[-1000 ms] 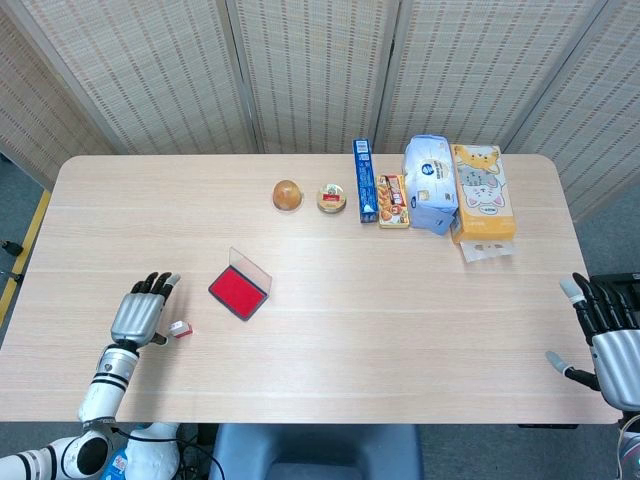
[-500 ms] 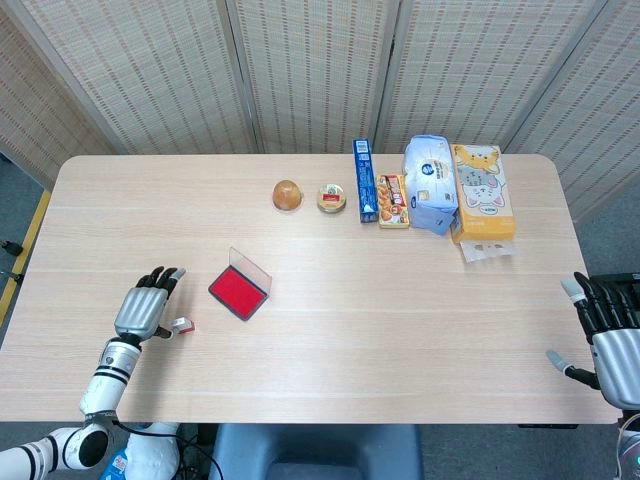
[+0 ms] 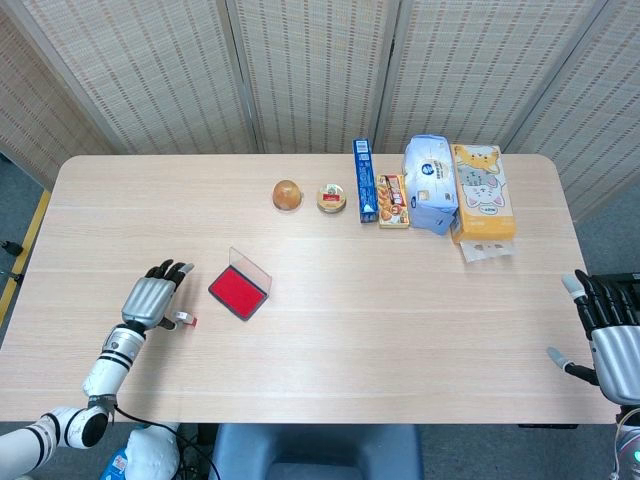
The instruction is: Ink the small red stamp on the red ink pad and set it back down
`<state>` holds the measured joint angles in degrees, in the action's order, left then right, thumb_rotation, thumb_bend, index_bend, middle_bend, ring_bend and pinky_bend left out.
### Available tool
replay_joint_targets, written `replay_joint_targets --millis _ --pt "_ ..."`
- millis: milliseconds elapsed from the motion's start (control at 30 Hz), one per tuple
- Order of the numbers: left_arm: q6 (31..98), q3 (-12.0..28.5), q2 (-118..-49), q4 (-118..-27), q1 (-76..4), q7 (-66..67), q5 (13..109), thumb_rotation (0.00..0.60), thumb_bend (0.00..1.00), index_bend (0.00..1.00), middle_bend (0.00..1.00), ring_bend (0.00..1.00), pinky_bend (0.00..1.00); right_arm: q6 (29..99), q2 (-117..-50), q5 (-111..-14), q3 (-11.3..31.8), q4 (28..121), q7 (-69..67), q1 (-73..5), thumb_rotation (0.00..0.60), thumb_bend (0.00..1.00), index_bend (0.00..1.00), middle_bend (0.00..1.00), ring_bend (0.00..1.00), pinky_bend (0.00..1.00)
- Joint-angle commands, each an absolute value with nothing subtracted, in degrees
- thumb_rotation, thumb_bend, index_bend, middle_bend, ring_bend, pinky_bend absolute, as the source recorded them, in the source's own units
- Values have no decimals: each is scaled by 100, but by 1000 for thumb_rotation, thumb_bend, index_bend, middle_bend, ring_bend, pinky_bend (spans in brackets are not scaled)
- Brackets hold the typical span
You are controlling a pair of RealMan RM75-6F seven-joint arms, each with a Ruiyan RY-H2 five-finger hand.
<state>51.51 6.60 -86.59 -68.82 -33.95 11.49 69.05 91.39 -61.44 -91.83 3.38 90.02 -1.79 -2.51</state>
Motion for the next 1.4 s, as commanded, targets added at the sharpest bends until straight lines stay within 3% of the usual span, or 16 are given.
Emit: replay_joint_targets --millis 33,600,900,1200,1400 --pt "5090 640 -8668 -6781 -3447 1082 6968 600 139 97 139 0 183 9103 -6156 -9167 339 9014 -143 -265 600 139 0 0 0 0" --pt "4700 587 -8653 -6163 -3857 552 7428 600 139 104 156 0 183 8848 -6206 -8897 421 9074 19 -359 600 138 0 0 0 0" --pt "4995 553 -8411 -6540 -3695 701 7394 600 139 98 156 0 183 8898 -6179 -8940 419 9067 -50 -351 600 139 0 0 0 0" --pt "5468 423 -7765 -8103 -3010 2362 5709 600 140 80 203 3 184 8780 -6013 -9058 453 8811 -403 -499 600 139 0 0 0 0" --pt "6203 593 -7929 -8806 -3161 3926 4497 600 140 124 286 32 216 8376 -5914 -9128 446 8514 -842 -785 600 139 0 0 0 0"
